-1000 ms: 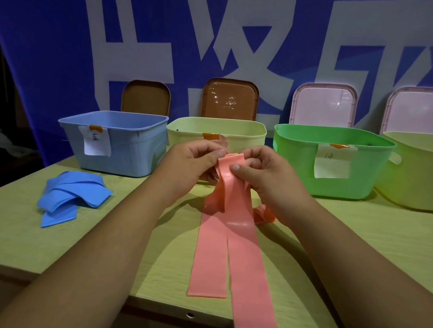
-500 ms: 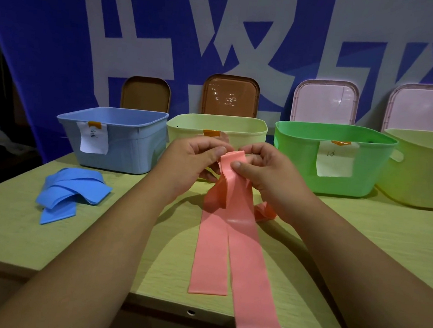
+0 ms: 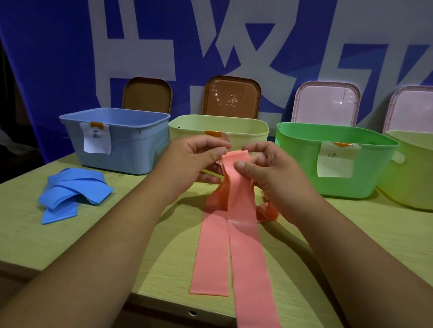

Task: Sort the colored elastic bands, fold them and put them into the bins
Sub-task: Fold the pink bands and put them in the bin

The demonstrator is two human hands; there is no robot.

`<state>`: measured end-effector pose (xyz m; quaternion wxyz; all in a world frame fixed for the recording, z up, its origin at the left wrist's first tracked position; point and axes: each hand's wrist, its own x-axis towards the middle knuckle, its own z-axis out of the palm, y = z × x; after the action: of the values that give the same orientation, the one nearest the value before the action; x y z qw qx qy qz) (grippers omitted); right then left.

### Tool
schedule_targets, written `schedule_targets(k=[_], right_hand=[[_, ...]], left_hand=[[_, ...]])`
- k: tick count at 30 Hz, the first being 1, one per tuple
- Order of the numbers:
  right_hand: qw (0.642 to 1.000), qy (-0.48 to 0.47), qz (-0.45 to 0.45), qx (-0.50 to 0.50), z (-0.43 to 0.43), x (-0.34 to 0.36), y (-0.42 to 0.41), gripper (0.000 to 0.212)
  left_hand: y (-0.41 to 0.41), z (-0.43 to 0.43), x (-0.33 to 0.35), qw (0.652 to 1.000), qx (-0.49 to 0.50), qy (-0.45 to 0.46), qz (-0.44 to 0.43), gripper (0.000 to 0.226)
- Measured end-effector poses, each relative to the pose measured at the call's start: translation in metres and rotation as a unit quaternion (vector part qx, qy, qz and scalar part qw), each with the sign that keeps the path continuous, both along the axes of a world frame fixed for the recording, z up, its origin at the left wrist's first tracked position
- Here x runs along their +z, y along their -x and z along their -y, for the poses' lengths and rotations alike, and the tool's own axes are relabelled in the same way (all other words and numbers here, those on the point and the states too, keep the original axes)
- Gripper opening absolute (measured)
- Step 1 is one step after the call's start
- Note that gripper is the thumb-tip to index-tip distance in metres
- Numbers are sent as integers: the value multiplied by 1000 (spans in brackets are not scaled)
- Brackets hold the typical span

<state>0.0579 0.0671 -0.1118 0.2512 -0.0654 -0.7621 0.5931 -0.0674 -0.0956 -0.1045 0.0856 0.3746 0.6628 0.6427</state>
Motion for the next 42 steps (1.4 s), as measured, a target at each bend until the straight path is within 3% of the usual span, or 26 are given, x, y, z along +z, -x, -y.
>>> schedule_targets(k=[33, 42], right_hand=[[1000, 18, -2, -2, -1, -5, 3, 28], [1000, 16, -6, -24, -1, -6, 3, 25]], left_hand=[[-6, 3, 1, 1000, -16, 13, -22, 18], [-6, 3, -2, 992, -31, 35, -114, 34]])
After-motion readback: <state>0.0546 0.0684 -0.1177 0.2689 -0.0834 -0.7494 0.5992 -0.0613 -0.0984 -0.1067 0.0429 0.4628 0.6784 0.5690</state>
